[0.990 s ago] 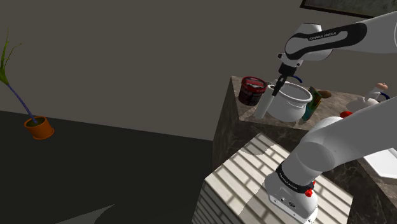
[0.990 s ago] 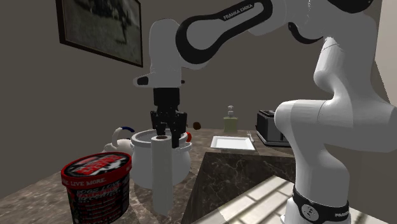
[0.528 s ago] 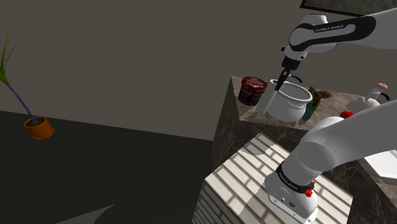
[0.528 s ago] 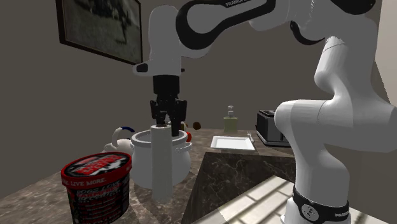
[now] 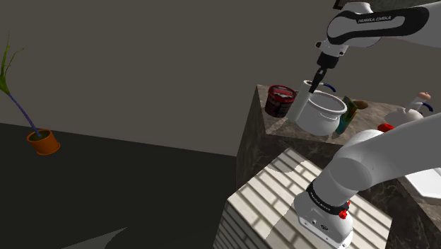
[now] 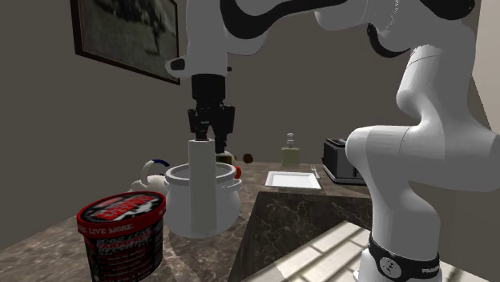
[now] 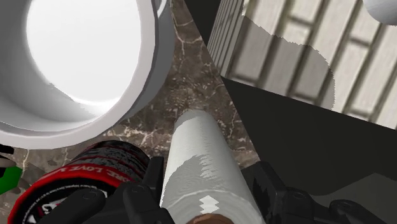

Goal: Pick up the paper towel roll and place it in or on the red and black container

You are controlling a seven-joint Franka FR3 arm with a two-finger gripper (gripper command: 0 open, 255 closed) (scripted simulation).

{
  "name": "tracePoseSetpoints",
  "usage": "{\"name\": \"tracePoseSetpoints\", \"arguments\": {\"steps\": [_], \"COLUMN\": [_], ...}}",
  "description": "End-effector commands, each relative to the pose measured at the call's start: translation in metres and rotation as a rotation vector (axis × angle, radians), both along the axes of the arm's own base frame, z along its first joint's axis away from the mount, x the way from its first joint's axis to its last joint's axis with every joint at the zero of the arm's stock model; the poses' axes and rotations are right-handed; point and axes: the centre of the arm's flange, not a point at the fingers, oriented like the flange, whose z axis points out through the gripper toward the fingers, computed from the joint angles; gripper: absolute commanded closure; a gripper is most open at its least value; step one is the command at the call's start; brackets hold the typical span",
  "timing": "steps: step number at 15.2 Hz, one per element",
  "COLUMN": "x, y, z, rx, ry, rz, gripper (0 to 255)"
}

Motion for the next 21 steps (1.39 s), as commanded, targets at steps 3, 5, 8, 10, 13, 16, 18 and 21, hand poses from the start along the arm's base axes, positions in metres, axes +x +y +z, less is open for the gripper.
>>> {"name": "tracePoseSetpoints", "arguments": {"steps": [3,5,8,10,13,16,18,21], "x": [-0.001,-0.001,-0.001,-0.001,-0.001,-0.001,-0.001,-0.001], "y": [0.0,0.0,0.0,0.0,0.0,0.0,0.0,0.0], "z": [0.021,0.032,0.048,0.058,0.074,0.09,0.101,0.117], "rx": [0.0,0.0,0.0,0.0,0.0,0.0,0.0,0.0], "ry": [0.0,0.0,0.0,0.0,0.0,0.0,0.0,0.0], "rz": [0.0,0.0,0.0,0.0,0.0,0.0,0.0,0.0], "gripper": [255,255,255,255,255,255,255,255]}}
